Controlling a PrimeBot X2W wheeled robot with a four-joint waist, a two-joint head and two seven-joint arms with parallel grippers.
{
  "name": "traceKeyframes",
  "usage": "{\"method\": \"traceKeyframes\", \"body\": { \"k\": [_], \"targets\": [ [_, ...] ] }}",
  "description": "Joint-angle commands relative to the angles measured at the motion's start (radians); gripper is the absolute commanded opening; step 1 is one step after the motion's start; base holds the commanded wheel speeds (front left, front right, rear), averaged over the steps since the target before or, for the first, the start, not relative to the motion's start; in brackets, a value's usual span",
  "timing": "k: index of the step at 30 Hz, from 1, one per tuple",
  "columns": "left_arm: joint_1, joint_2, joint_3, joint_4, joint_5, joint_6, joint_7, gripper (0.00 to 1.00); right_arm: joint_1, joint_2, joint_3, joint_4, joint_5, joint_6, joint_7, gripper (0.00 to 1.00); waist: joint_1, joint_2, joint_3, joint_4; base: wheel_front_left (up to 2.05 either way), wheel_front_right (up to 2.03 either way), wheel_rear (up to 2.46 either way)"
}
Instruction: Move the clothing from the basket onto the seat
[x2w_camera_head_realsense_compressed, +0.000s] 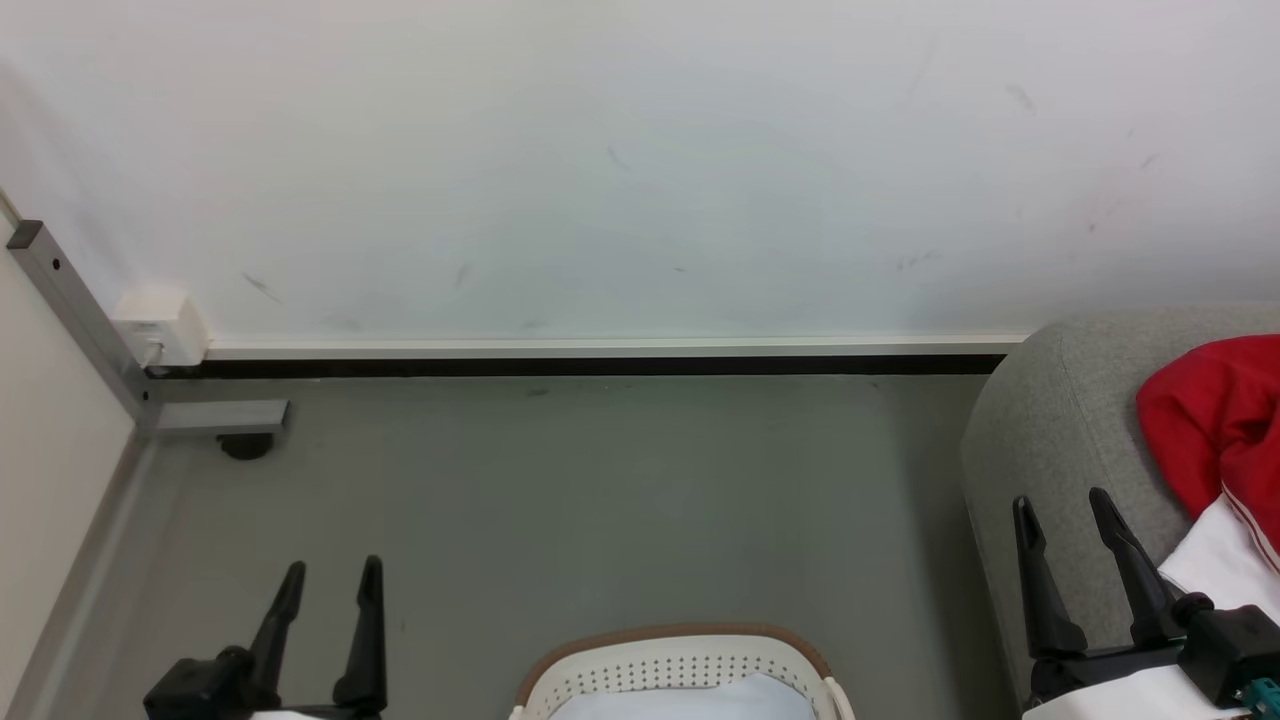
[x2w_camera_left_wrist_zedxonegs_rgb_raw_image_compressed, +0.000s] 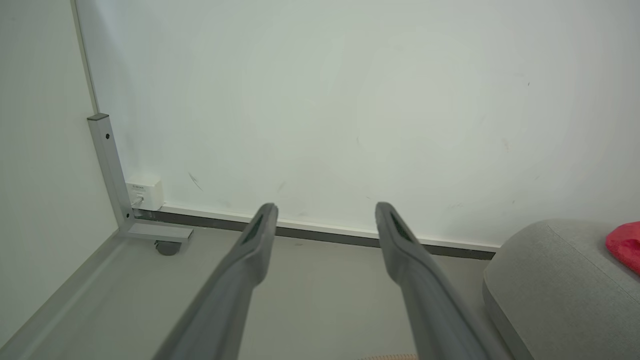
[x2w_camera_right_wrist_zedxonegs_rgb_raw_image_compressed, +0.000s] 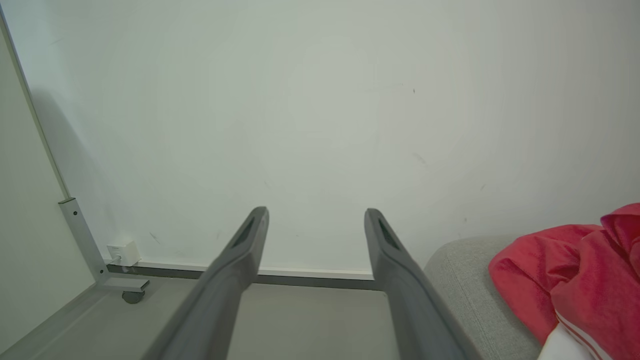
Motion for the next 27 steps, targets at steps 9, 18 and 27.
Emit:
{"method": "traceKeyframes", "body": {
  "k": [9,18,27],
  "targets": [
    [-0.011,-0.012,0.021,-0.005,0.022,-0.011,0.000,1.00,-0.007,0.002,0.007,0.010,0.003,-0.002,-0.003,1.00,0.0001,0.0000,0.003,0.000,0.00,0.00,0.00],
    [0.000,-0.015,0.005,0.007,0.014,-0.009,0.001,0.00,0.006,0.004,0.011,0.018,0.006,0.000,0.001,0.00,0.0001,0.0000,0.004,-0.004,0.00,0.00,0.00],
    [-0.006,-0.020,0.017,0.029,-0.131,-0.009,0.045,0.00,0.016,0.010,-0.007,0.033,0.144,0.000,0.039,0.00,0.0001,0.0000,0.005,0.000,0.00,0.00,0.00]
  ]
}}
